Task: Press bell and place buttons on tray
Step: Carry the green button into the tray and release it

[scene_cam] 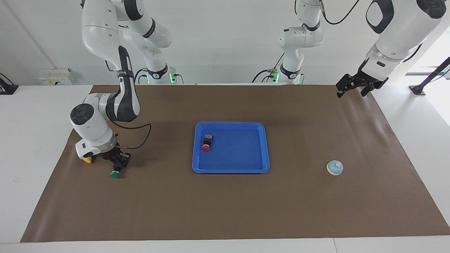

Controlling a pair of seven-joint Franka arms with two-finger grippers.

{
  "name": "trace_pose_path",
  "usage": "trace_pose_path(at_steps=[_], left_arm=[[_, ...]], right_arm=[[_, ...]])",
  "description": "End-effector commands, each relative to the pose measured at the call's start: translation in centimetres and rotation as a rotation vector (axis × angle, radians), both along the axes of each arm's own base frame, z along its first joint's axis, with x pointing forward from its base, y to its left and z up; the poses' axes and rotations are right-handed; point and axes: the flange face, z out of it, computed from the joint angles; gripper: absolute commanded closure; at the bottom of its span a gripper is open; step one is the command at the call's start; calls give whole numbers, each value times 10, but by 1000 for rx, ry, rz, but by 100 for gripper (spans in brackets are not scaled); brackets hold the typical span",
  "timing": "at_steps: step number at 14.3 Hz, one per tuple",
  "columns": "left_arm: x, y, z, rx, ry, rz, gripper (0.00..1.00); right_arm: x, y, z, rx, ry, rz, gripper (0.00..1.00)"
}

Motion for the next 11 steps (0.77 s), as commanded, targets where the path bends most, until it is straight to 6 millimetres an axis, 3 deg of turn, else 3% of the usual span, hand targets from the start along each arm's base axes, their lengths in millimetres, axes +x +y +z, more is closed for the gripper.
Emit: trace_pose_path(at_steps=[1,3,7,11], left_arm=[[-5,3,6,12,-4,7,0],[-5,3,6,12,-4,7,0],[-5,3,6,12,-4,7,0],[-5,3,6,12,-4,7,0]], right_arm=[[25,61,63,-6,16,50,100],[30,111,81,-7,39,87,100],[9,252,95,-15,20,50,100],[-1,360,100,23,30,42,100]])
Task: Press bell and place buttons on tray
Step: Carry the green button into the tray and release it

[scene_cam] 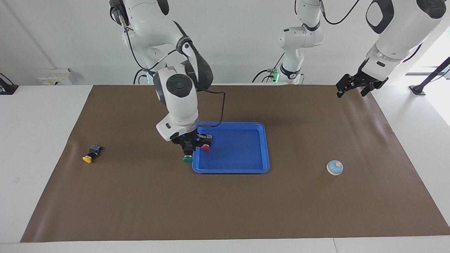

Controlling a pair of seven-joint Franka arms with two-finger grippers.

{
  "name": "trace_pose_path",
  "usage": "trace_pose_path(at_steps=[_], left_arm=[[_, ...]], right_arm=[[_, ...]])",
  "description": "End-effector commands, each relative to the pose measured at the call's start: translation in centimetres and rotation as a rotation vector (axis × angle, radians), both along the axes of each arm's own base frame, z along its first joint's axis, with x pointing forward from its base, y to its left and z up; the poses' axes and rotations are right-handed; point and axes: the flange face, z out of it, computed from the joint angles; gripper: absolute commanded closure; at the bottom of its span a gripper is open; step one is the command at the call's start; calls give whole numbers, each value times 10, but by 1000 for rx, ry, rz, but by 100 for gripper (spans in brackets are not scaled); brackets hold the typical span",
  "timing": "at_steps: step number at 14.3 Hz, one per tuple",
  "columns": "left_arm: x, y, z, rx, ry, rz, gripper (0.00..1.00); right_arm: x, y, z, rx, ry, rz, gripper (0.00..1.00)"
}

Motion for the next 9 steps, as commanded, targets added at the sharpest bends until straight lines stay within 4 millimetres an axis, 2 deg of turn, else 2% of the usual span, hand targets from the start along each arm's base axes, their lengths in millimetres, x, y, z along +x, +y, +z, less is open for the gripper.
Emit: trace_pose_path(at_steps=[1,4,6,8,9], left_arm=[[-5,3,6,12,-4,7,0],[-5,3,6,12,-4,7,0],[-5,3,6,12,-4,7,0],[-5,3,6,12,-4,7,0],[-5,2,6,12,-4,5,0]], right_arm=[[7,54,-8,32,12,-3,100],[-8,98,-31,61,-11,23,100],[-17,107,-45,64,9,33,100],[-34,127,-74,51,22,71,100],[-40,128,-91,49,23,78,100]])
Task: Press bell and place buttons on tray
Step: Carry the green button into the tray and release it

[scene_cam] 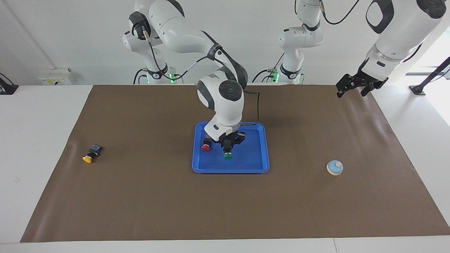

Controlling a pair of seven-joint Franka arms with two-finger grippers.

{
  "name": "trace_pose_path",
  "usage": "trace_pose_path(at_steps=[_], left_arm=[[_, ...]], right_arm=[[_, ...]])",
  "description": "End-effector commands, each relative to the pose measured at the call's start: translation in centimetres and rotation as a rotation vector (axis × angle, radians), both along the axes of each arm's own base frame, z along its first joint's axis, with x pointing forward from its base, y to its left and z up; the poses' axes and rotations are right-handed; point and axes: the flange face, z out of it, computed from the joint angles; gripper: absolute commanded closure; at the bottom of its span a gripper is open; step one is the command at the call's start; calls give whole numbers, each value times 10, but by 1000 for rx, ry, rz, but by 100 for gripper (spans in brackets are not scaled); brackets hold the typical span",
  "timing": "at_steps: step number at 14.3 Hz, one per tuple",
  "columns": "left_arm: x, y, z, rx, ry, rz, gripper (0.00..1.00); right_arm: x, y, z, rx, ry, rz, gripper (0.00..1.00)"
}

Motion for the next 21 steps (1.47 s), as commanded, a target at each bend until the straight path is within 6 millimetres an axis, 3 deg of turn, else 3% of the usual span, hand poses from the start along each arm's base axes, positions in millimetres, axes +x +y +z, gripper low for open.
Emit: trace_pose_path(at_steps=[1,8,9,11,13,16,18,20,21], left_arm=[[-5,3,6,12,-4,7,0],[-5,3,6,12,-4,7,0],[-5,3,6,12,-4,7,0],[-5,2,6,12,-4,5,0],[-5,2,6,12,-4,5,0],[-5,3,6,12,-4,7,0],[-5,3,6,12,-4,7,0],[-5,3,6,12,-4,7,0],[-5,3,6,12,-4,7,0]], right_arm=[[-16,5,-37,4,7,9,100],[-31,-6,-60,-9,28,2,100],[-32,-6,-59,-11,29,-12,92],[-32,-5,-57,-11,26,-39,0],[-28,-5,-49,-9,26,-76,0],[-14,-22,-22,-16,29,-178,0],[-5,-44,4,-16,21,-212,0],[11,-85,33,-17,4,-276,0],[20,-115,49,-28,5,-307,0]])
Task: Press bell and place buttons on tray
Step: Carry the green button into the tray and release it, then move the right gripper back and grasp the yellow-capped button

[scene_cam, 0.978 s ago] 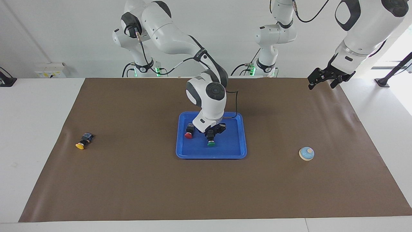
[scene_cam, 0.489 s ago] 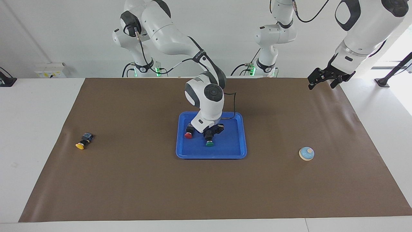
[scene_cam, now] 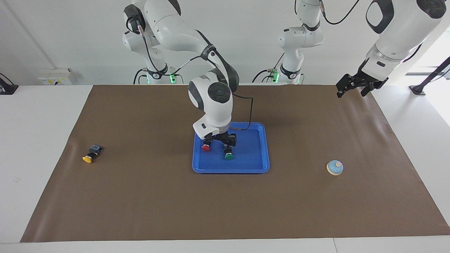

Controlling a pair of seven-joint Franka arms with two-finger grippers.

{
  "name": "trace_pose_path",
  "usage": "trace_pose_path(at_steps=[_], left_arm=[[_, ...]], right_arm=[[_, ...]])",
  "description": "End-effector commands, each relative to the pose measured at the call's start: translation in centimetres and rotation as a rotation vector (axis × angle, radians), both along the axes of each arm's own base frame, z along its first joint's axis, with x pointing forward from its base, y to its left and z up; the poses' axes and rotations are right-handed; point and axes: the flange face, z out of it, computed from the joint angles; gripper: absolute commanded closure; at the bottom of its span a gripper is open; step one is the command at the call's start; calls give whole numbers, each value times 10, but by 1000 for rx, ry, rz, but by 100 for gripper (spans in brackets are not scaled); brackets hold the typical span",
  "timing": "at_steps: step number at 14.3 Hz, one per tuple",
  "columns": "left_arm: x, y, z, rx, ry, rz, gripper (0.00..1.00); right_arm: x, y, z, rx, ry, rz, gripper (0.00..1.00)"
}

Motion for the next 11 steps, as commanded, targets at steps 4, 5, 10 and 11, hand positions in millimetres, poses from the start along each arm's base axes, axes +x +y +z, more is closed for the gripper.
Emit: trace_pose_path(at_steps=[4,5,10,11], left_arm=[[-5,3,6,12,-4,7,0],[-5,2,6,12,-4,5,0],[-5,3,6,12,-4,7,0],[-5,2,6,12,-4,5,0]], right_arm=[[42,-181,67,9,-7,-90,0],[46,-211,73,7,-11,-92,0],[51,-363,69,-20,18,-68,0],[46,-390,67,-17,27,-37,0]])
